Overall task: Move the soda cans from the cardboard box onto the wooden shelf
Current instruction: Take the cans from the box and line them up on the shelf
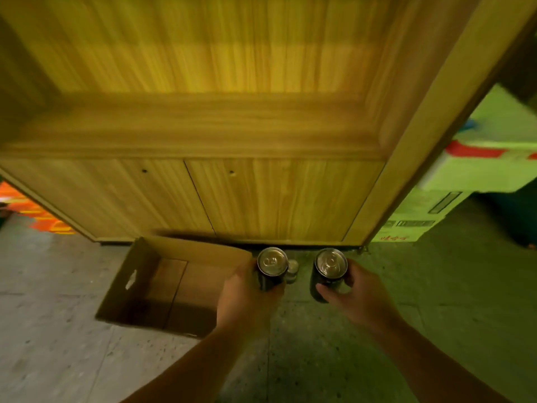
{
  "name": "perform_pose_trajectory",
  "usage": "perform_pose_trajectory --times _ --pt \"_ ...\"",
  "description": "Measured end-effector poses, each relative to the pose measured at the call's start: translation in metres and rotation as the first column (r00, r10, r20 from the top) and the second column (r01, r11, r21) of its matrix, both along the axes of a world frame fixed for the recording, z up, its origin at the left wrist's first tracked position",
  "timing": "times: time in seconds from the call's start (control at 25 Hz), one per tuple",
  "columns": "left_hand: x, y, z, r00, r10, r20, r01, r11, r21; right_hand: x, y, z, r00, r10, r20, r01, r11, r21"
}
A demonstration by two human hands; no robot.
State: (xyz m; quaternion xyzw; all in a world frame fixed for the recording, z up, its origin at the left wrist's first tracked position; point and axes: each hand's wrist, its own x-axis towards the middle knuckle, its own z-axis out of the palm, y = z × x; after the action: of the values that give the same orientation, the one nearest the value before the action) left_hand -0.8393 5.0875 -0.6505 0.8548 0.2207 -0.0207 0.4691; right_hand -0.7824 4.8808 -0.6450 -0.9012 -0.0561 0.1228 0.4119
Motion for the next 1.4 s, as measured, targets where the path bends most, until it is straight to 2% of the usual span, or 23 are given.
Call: perform_pose_trajectory --times 0.2,0.36,0.56,0.72,0.96,1.08,1.4 --pt "-0.006 0.028 0.192 0.996 -0.017 0.087 0.017 1.000 -0.003 0.000 0.025 0.212 0.996 0.071 0.052 -0.072 0.997 0.017" --pt "0.011 0.065 0.329 0.981 -0.033 0.190 0.032 0.999 0.012 0.020 0.064 0.353 0.989 0.112 0.096 -0.116 0.993 0.032" --pt "0.050 0.131 0.466 0.935 -0.072 0.348 0.047 0.996 0.081 0.054 0.133 0.485 0.977 0.137 0.162 -0.145 0.989 0.040" --pt "0.087 0.198 0.551 0.888 -0.085 0.453 0.038 0.993 0.111 0.088 0.192 0.561 0.968 0.115 0.223 -0.137 0.987 0.084" --pt "0.147 0.282 0.615 0.862 -0.092 0.498 0.061 0.995 0.078 0.152 0.259 0.618 0.956 0.058 0.289 -0.112 0.979 0.173" --pt "0.178 0.304 0.613 0.877 -0.077 0.474 0.067 0.997 0.039 0.190 0.278 0.612 0.959 0.090 0.270 -0.140 0.975 0.171" --pt "0.250 0.334 0.574 0.893 0.041 0.449 -0.043 0.999 -0.005 0.288 0.318 0.568 0.961 0.205 0.185 -0.238 0.955 0.177"
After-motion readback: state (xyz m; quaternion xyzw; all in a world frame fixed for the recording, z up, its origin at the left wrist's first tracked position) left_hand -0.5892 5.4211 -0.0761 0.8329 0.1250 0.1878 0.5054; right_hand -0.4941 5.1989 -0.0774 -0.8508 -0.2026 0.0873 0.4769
